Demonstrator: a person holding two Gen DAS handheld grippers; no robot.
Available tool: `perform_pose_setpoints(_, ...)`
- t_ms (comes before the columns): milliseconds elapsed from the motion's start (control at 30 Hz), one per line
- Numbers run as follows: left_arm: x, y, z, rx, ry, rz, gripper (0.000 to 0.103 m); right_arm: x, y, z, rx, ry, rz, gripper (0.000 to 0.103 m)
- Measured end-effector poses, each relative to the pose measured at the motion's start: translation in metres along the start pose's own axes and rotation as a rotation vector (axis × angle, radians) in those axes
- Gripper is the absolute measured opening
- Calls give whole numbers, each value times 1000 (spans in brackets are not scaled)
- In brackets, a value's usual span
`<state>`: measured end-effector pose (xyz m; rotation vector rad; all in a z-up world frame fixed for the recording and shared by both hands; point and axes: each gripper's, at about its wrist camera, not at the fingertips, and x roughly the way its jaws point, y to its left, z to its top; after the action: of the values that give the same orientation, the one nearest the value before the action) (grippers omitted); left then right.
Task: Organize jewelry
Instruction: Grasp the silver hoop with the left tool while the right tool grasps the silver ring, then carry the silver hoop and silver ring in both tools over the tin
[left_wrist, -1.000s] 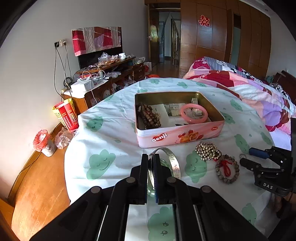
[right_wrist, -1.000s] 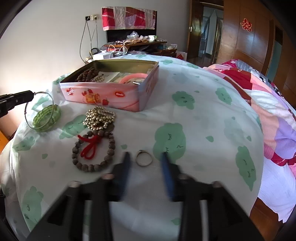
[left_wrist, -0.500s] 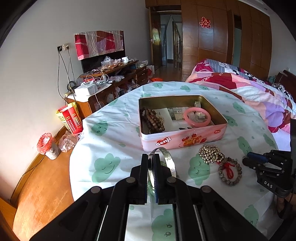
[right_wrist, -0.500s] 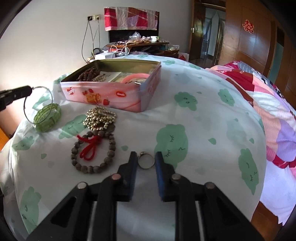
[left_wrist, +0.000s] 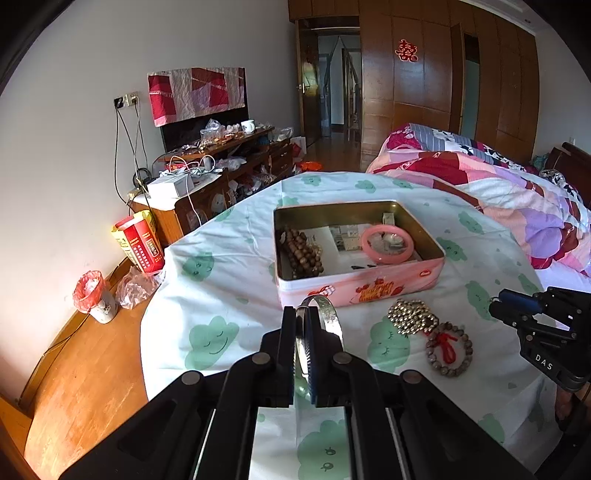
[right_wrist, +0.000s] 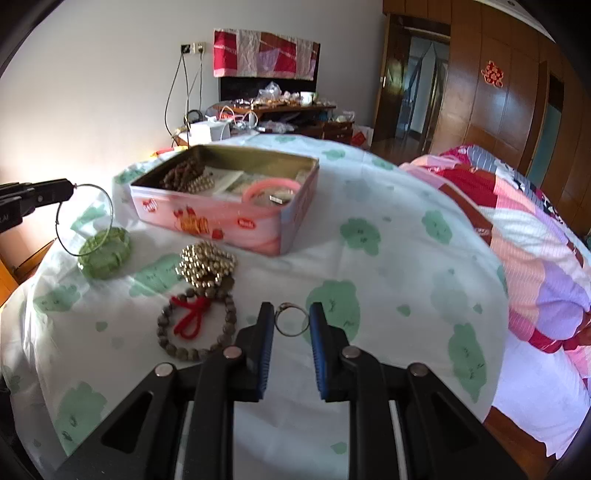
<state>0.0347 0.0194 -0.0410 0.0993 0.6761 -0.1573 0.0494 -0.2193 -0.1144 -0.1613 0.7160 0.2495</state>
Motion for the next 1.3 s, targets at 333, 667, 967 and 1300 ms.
perform_pose_setpoints(333, -2, -3, 11, 16, -19, -2, 4, -9, 2, 14, -11, -46, 10, 22)
perform_pose_setpoints(667, 3, -1, 26, 30, -36, 10, 4, -7, 5, 32, -31, -76, 18, 22)
perform_pose_setpoints(967, 13, 1, 44, 32, -40, 6, 4, -2, 6, 57, -61, -109, 15, 22)
perform_pose_setpoints(1300, 28, 0, 67, 61, -56, 25, 4, 8, 14, 88, -91, -139, 17, 22)
